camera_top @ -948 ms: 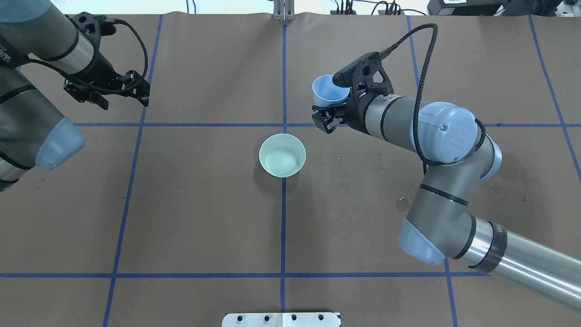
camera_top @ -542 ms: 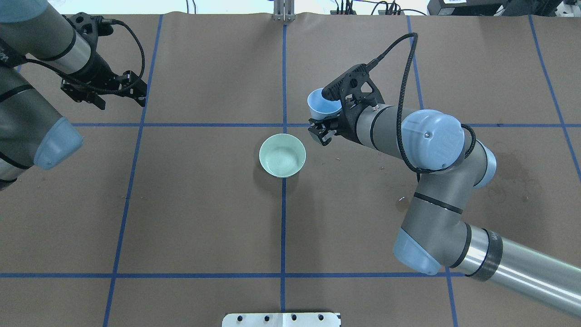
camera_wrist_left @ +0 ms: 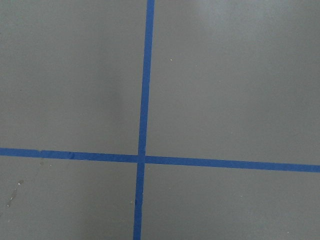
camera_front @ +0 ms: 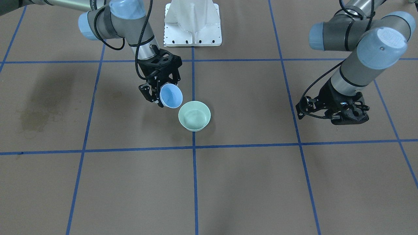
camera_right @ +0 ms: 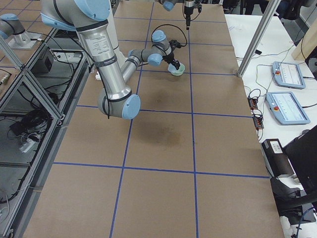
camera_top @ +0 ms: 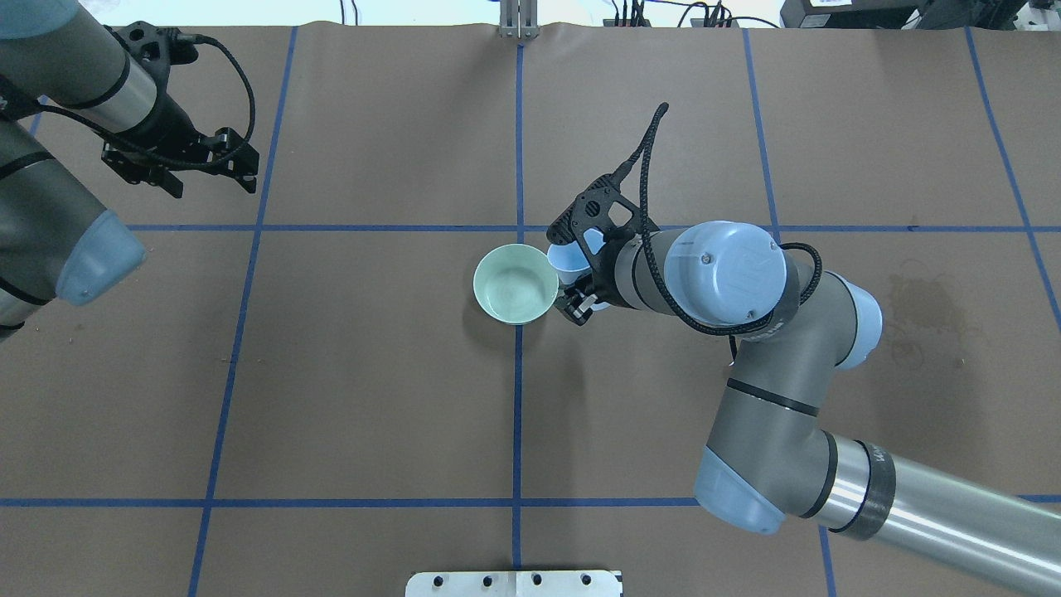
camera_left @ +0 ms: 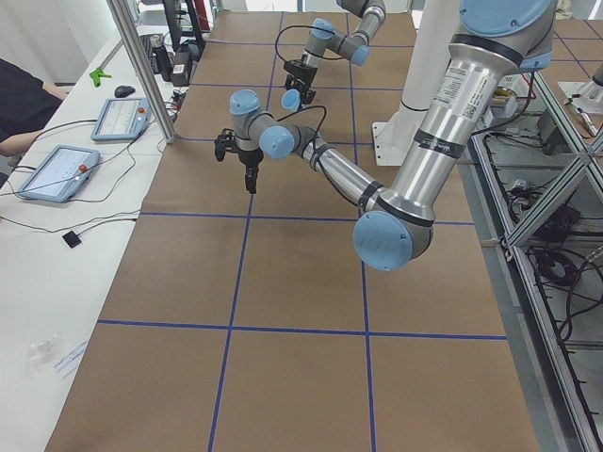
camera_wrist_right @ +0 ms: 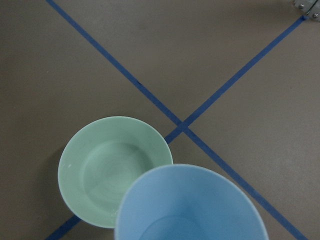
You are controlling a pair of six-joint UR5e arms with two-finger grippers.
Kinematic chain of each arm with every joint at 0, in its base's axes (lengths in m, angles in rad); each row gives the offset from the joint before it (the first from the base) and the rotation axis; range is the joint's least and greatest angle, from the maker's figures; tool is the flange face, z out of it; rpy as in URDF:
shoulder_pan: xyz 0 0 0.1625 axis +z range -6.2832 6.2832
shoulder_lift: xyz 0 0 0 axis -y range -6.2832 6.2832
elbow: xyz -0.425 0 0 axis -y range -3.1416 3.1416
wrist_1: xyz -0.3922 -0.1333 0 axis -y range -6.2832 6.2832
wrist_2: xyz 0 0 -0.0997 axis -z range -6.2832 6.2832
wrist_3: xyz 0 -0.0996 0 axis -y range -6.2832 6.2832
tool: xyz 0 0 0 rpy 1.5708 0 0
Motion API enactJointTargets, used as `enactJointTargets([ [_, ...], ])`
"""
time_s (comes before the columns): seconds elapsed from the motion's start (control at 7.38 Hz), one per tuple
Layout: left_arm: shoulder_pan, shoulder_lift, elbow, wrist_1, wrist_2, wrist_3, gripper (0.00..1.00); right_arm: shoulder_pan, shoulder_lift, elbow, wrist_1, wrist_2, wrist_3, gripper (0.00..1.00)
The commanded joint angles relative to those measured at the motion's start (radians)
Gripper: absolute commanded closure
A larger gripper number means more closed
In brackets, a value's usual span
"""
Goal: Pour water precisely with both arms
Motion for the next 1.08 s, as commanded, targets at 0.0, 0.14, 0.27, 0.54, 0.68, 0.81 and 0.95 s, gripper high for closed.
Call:
enactJointTargets([
  [0.0,-0.007,0.02,0.001,-0.002,-0.001,0.04,0.0,-0.013,0.066,-0.007,-0.15,0.022,-0.05,1.0],
  [0.14,-0.007,0.02,0.001,0.0,-0.001,0.04,0.0,-0.014,0.077,-0.022,-0.166,0.022,-0.053,1.0],
  [0.27,-0.013,0.02,0.001,0.0,-0.001,0.04,0.0,-0.014,0.098,-0.07,-0.168,0.037,-0.053,1.0],
  [0.54,-0.022,0.02,0.005,0.0,-0.001,0.04,0.0,-0.015,0.166,-0.122,-0.271,0.082,-0.056,1.0],
  [0.68,-0.022,0.02,0.007,0.0,-0.001,0.04,0.0,-0.015,0.202,-0.148,-0.334,0.105,-0.057,1.0],
  [0.81,-0.022,0.02,0.007,0.0,-0.001,0.04,0.0,-0.015,0.224,-0.162,-0.385,0.112,-0.089,1.0],
  [0.95,-0.022,0.022,0.007,0.0,-0.001,0.04,0.0,-0.015,0.249,-0.168,-0.451,0.111,-0.135,1.0],
])
